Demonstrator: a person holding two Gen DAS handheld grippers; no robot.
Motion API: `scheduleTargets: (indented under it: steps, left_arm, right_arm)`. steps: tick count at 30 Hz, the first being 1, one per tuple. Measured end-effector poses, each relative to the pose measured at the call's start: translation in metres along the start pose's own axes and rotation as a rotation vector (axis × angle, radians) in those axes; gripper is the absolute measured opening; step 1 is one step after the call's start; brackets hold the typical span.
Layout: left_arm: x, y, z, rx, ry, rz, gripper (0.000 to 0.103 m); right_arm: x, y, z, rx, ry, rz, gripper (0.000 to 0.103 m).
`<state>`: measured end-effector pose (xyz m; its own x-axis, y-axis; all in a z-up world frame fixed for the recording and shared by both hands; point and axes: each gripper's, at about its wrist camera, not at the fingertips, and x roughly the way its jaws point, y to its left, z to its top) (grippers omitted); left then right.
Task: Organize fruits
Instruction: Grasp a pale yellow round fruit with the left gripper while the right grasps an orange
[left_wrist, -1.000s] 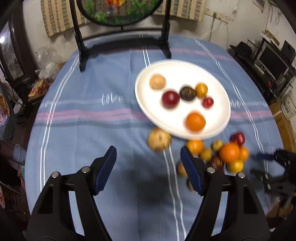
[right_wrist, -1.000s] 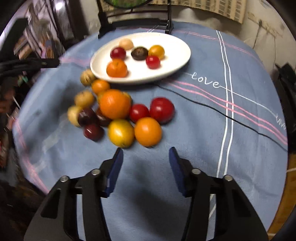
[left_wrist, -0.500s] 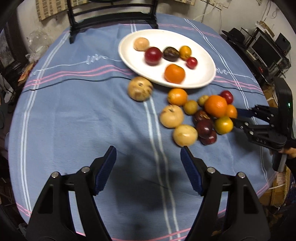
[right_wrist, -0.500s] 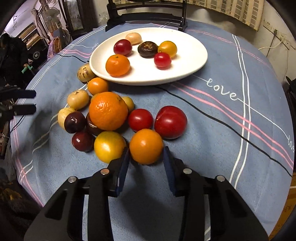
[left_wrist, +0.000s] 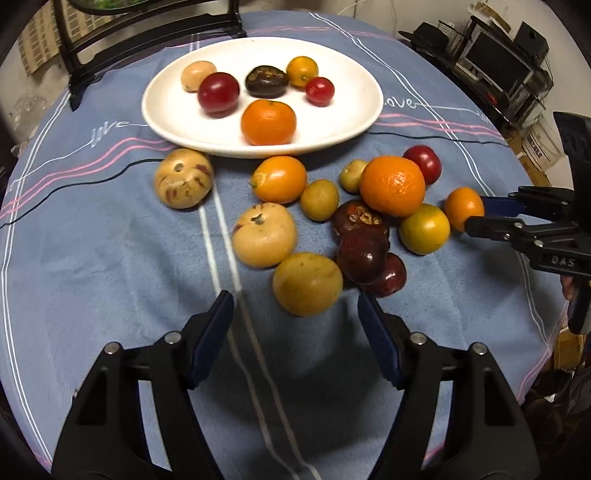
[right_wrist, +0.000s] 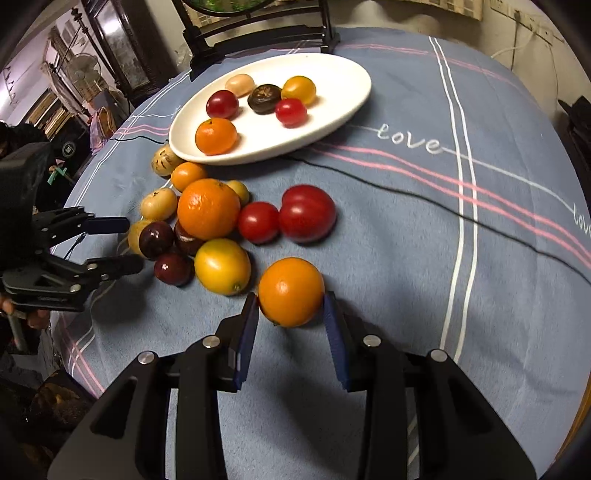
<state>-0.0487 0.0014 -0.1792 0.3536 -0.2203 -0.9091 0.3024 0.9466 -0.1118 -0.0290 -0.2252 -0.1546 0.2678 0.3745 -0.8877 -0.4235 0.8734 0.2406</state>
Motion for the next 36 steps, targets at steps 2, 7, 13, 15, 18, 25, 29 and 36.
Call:
scheduleTargets:
  steps: [2,7,13,15,18,25,29,36]
  left_arm:
    - [0.006,-0.001,0.004,0.008,0.002,-0.006,0.066]
    - [0.013,-0.006,0.008,0.037,0.010,-0.013,0.039]
    - [0.005,-0.005,0.008,0.031,-0.009,-0.024,0.039]
    - [-0.003,-0.002,0.006,0.013,-0.020,-0.034,0.039]
    - [-0.010,0.004,0.001,-0.013,-0.027,-0.039,0.039]
    - [-0.023,0.017,-0.006,-0.059,-0.046,-0.044,0.039]
    - [-0.022,0.019,-0.006,-0.058,-0.041,-0.041,0.039]
    - [-0.009,0.023,-0.012,-0.083,-0.004,-0.060,0.039]
  right_arm:
    - [0.000,0.000,-0.003,0.006,0.005,0.001,0.036]
    - [0.002,0.001,-0.005,0.017,0.009,0.004,0.036]
    - [0.000,0.001,-0.005,0.025,0.005,0.008,0.036]
    - [-0.001,0.001,-0.006,0.028,0.001,0.010,0.036]
    - [-0.003,0.003,-0.007,0.031,-0.002,0.013,0.036]
    - [-0.004,0.006,-0.011,0.036,-0.010,0.012,0.035]
    - [-0.003,0.007,-0.011,0.033,-0.022,0.010,0.035]
    - [0.008,0.015,0.000,0.021,-0.016,-0.006,0.040]
